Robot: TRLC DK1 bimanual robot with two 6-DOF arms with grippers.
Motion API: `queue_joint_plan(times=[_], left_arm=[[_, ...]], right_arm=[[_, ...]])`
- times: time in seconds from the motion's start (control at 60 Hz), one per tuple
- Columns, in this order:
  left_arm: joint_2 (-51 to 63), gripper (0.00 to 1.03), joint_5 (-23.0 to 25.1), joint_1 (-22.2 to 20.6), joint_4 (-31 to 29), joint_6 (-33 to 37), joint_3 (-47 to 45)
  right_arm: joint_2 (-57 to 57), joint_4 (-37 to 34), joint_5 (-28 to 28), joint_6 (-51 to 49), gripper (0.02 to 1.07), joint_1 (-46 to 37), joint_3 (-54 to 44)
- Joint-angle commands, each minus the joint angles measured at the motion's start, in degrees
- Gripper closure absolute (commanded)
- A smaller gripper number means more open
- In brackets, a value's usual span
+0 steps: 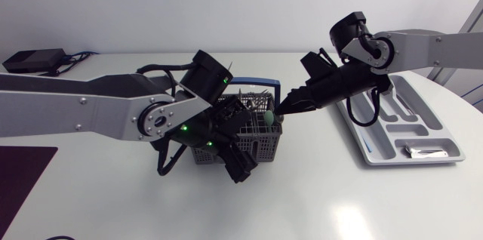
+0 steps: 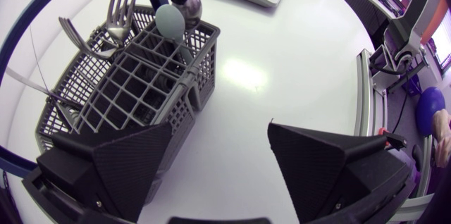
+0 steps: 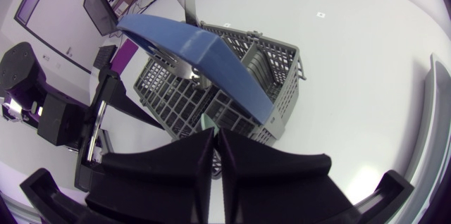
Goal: Sort the cutlery from the basket into the organizer compartments.
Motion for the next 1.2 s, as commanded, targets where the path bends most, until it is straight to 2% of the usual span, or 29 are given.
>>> queue_joint_plan(times=[0.0, 0.483, 0.983, 1.183], left_arm=[[-0.78, 0.09, -0.1, -0.43, 0.08, -1.47, 0.17], [-0.43, 0.09, -0.1, -0.7, 0.17, -1.38, 0.17], [-1.66, 0.09, -0.1, -1.75, 0.17, -1.21, -0.97], [-4.21, 0.08, -0.1, -1.75, 4.04, -1.47, -3.61]], right_arm=[[-2.12, -1.45, -0.21, 0.68, 1.01, -0.2, 0.59], [-7.84, -7.61, -1.79, 0.5, 1.01, -0.11, 3.05], [-10.74, -15.08, -7.77, 0.41, 1.01, -2.66, 8.41], [-12.94, -17.54, -9.7, 0.5, 1.01, -3.19, 9.82]])
